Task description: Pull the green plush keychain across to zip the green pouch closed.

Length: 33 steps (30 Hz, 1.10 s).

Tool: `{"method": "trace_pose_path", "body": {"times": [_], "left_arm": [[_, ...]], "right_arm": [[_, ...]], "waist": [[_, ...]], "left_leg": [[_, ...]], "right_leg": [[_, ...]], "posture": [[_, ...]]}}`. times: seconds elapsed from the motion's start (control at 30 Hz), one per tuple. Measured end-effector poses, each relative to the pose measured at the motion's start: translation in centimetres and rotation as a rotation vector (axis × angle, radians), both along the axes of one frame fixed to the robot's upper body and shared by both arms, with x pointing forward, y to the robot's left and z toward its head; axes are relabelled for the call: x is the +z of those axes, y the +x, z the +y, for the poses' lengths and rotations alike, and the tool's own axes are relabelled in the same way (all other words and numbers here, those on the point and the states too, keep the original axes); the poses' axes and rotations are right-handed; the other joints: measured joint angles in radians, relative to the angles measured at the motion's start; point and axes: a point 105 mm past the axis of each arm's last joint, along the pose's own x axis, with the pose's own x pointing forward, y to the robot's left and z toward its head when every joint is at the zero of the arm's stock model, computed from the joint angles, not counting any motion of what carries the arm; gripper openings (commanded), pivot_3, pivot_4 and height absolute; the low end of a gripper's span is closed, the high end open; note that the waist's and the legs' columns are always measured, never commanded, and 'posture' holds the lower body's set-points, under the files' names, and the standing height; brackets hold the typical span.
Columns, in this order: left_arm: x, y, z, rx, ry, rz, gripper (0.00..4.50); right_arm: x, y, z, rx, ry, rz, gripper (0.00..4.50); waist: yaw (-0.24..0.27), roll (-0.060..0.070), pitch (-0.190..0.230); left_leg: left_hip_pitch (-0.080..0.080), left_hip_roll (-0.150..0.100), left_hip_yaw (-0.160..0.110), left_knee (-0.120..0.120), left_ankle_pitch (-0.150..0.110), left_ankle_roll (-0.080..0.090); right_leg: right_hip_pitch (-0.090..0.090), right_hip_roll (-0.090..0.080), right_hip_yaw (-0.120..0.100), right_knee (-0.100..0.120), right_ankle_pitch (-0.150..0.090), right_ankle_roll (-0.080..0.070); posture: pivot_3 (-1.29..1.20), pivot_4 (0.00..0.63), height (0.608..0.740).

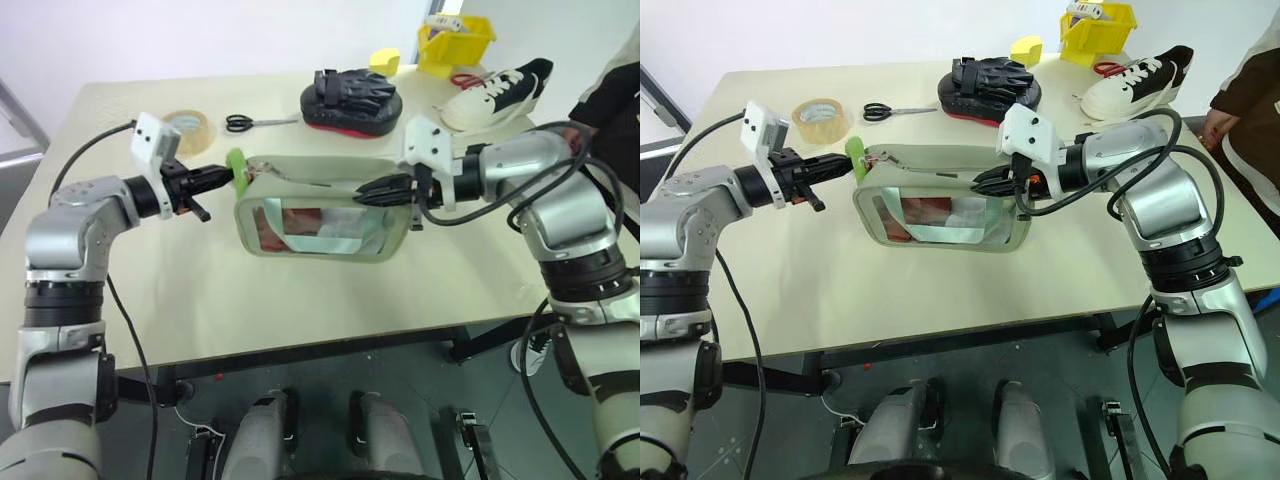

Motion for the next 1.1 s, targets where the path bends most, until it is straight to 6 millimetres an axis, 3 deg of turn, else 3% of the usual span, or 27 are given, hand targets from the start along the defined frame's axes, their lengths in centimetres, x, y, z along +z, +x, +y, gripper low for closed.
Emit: {"method": "trace_pose_path", "body": {"times": [0.17,0.23,0.33,0.4,0.43,0.5,0.67,0.83,0.97,1.03,1.1], "left_arm": [[4.4,-0.2,-1.5,-0.064,-0.051,-0.077,0.06],[5.8,-0.9,-3.7,-0.143,-0.077,-0.11,0.06],[5.4,-2.3,-7.2,-0.266,-0.008,-0.127,0.06],[4.1,-2.6,-8.1,-0.294,0.039,-0.103,0.06],[3.6,-2.5,-8.2,-0.294,0.045,-0.085,0.33],[3.2,-2.5,-8.0,-0.285,0.058,-0.076,0.97],[3.3,-2.2,-6.8,-0.245,0.125,-0.099,3.32],[5.0,-1.8,-5.3,-0.204,0.162,-0.137,3.32],[6.1,-2.9,-2.4,-0.177,0.198,-0.131,3.32],[4.9,-4.1,-0.4,-0.165,0.254,-0.067,3.32],[2.5,-5.3,0.5,-0.183,0.303,0.022,3.32]], "right_arm": [[0.0,0.1,0.0,-0.007,0.0,-0.006,0.0],[0.0,0.2,0.0,-0.012,0.0,-0.009,0.0],[-0.1,0.2,0.5,-0.001,0.01,-0.012,0.0],[-0.1,0.2,0.5,0.0,0.012,-0.011,0.0],[-0.1,0.2,0.5,0.001,0.012,-0.011,0.0],[-0.1,0.2,0.5,0.001,0.012,-0.011,0.0],[-0.2,0.2,0.5,-0.003,0.013,-0.008,0.0],[-0.2,0.2,0.5,-0.002,0.014,-0.01,0.0],[-0.2,0.3,0.6,0.005,0.019,-0.013,0.0],[-0.3,0.4,0.5,0.004,0.02,-0.014,0.0],[-0.3,0.5,0.3,0.001,0.019,-0.012,0.0]], "waist": [[0.0,0.0,0.0],[0.002,0.0,0.0],[-0.002,0.0,0.0],[-0.006,0.0,0.0],[-0.005,0.0,0.0],[-0.001,0.0,0.0],[0.0,0.0,0.0],[-0.001,0.0,0.0],[-0.007,0.0,0.0],[-0.009,0.0,0.0],[-0.004,0.0,0.0]], "left_leg": [[0.0,0.0,0.0,0.0,0.0,0.0],[0.0,0.0,0.0,0.001,0.0,0.0],[0.002,0.0,0.0,0.001,0.0,0.001],[0.002,0.0,0.0,0.001,0.001,0.002],[0.002,0.0,0.0,0.001,0.002,0.003],[0.002,0.0,0.0,0.001,0.002,0.003],[0.002,0.0,0.0,0.002,0.002,0.003],[0.002,0.0,-0.001,0.002,0.002,0.003],[0.002,0.0,0.0,0.001,0.002,0.003],[0.002,0.0,0.001,0.0,0.002,0.003],[0.002,0.0,0.0,0.001,0.001,0.001]], "right_leg": [[0.001,0.0,-0.001,0.0,0.001,0.001],[0.001,0.0,-0.001,0.0,0.002,0.003],[0.003,0.001,-0.001,0.0,0.002,0.003],[0.002,0.001,-0.001,0.003,0.002,0.003],[0.0,0.001,-0.001,0.005,0.002,0.003],[0.0,0.001,-0.001,0.008,0.002,0.004],[0.0,0.001,-0.002,0.007,0.0,0.0],[0.0,0.001,-0.002,0.007,0.0,0.001],[0.0,0.001,-0.003,0.007,-0.001,0.001],[-0.001,0.0,-0.003,0.007,-0.001,0.001],[0.0,0.0,-0.003,0.007,-0.001,0.0]], "posture": [[0.0,0.15,0.74],[0.0,0.15,0.74],[0.0,0.15,0.74],[0.0,0.15,0.74],[0.0,0.15,0.74],[0.0,0.15,0.74],[0.0,0.15,0.74],[0.0,0.15,0.74],[0.0,0.15,0.74],[0.0,0.15,0.74],[0.0,0.15,0.74]]}}
